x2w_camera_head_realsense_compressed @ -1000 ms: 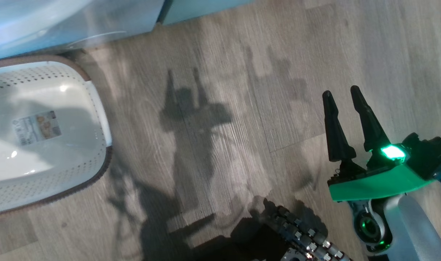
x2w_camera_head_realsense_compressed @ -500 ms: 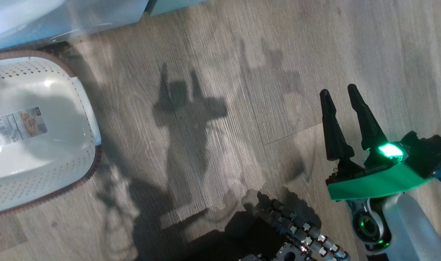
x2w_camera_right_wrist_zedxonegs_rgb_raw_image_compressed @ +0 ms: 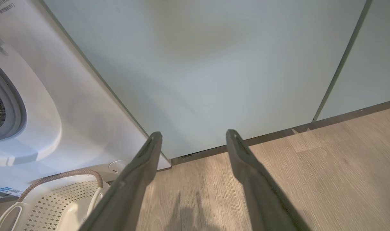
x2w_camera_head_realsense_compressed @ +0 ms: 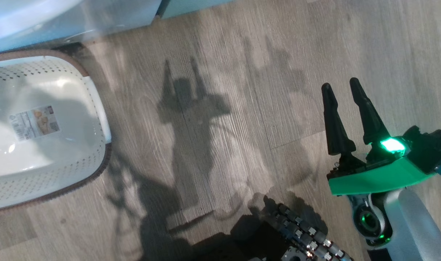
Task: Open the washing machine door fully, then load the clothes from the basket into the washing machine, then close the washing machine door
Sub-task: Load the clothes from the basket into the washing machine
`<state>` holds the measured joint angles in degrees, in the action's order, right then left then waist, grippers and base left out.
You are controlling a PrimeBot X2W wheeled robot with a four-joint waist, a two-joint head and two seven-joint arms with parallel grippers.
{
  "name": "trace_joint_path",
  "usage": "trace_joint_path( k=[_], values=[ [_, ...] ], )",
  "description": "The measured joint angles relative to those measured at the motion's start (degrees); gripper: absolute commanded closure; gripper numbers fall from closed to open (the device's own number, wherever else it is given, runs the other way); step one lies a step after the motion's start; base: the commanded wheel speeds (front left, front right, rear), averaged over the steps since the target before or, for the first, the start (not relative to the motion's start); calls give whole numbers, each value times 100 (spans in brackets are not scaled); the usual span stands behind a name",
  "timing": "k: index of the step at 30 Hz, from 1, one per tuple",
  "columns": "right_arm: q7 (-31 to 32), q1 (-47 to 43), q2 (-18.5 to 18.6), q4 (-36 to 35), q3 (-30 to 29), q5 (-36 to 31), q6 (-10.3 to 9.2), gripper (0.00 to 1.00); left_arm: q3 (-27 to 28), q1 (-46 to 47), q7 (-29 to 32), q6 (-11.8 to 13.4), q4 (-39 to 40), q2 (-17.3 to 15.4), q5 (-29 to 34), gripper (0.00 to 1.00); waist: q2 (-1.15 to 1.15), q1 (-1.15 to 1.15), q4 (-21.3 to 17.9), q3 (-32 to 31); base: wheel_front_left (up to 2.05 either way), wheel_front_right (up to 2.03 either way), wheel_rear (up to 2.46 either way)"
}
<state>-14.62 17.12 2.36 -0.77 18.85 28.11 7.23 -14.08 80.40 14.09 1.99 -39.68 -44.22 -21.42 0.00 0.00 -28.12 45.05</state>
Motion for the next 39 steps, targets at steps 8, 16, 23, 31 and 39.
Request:
trace_joint_path(
  k=[8, 16, 23, 31, 39],
  values=[
    [0, -4, 0, 18, -159, -172, 0, 0, 155, -259, -379, 2, -22, 326, -363, 0, 0, 0, 169, -239, 0, 0, 0],
    [0, -27, 1, 24, -339, -383, 0, 0, 278, -963, -1145, 27, 3, 560, -538, 0, 0, 0, 416, -532, 0, 0, 0],
    [0, -72, 2, 40, -564, -575, 0, 0, 454, -1805, -2004, 111, 352, 806, -764, 0, 0, 0, 627, -830, 0, 0, 0],
    [0, -332, 3, 67, -823, -942, 0, 0, 559, -3215, -2670, 443, 1493, 1185, -918, 0, 0, -1, 944, -1241, 0, 0, 0],
    [0, -570, 4, 135, -948, -1248, 0, 0, 649, -5221, -2829, 1172, 3359, 1552, -794, 0, 0, -1, 1240, -1774, 0, 0, 0]
  ],
)
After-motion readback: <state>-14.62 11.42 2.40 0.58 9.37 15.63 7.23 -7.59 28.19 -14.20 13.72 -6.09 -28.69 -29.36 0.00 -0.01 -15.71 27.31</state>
